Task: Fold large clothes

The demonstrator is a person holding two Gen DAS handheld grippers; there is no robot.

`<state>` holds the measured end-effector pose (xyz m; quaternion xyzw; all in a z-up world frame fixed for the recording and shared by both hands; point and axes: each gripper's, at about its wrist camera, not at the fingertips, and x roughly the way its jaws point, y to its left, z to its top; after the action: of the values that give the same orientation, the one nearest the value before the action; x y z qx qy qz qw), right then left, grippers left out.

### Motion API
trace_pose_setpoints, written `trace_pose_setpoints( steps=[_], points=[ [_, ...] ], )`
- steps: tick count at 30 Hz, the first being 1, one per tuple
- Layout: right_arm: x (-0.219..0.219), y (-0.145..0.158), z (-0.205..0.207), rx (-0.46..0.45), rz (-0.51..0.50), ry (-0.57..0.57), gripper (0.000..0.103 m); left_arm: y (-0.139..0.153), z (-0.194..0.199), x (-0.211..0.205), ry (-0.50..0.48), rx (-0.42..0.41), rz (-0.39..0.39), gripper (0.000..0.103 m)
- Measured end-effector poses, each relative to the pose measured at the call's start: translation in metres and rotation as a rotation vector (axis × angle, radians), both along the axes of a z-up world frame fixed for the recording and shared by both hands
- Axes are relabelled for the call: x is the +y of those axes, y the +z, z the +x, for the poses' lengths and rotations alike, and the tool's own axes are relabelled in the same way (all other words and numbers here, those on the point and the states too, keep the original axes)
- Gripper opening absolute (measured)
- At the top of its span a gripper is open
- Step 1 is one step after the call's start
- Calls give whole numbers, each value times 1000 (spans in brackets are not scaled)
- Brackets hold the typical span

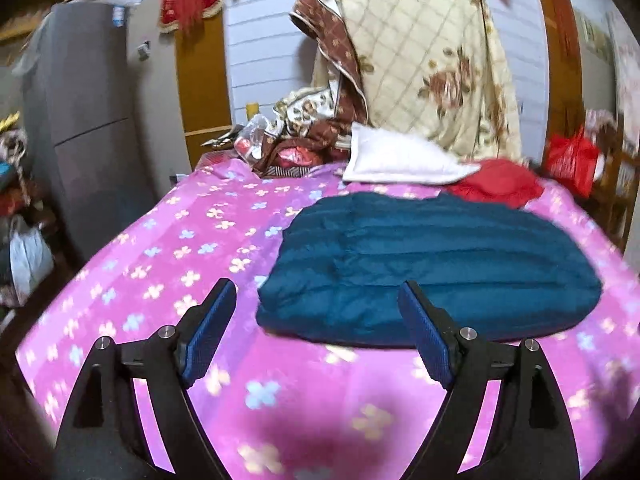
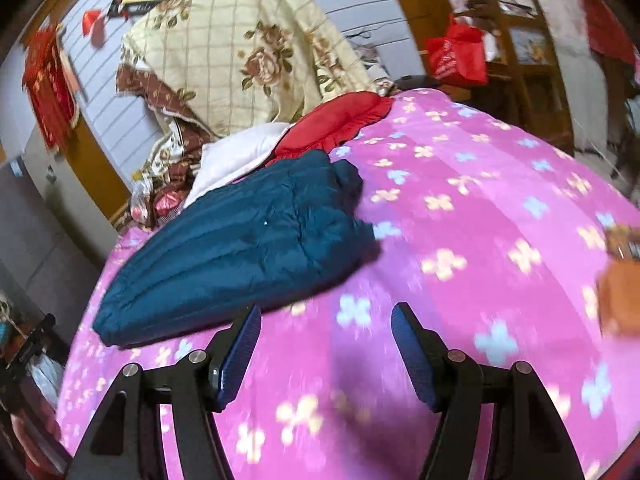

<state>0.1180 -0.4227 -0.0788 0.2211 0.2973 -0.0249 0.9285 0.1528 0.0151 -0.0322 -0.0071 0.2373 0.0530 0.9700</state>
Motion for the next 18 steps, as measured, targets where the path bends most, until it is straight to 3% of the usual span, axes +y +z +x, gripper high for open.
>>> trace_pose_setpoints(
  steps=[3, 5, 9, 12, 13, 18],
  points=[
    [1, 1, -29, -19, 3, -29, 66, 15, -34, -15, 46, -78, 7, 85],
    [3, 3, -42, -21, -3, -41, 66, 28, -58, -24, 67, -133, 22, 95],
    [9, 20, -65, -53, -86, -74, 66, 47, -91, -33, 59, -205, 29, 100],
    [4, 42, -83, -99, -155, -123, 67, 58, -110, -37, 20, -208, 4, 101],
    [-1, 51, -89, -114, -167, -147, 72, 59, -115, -38, 5, -196, -10, 101],
    [-25, 79, -104, -154, -148, -220, 75, 62, -133, -42, -19, -160, -40, 101]
  ],
)
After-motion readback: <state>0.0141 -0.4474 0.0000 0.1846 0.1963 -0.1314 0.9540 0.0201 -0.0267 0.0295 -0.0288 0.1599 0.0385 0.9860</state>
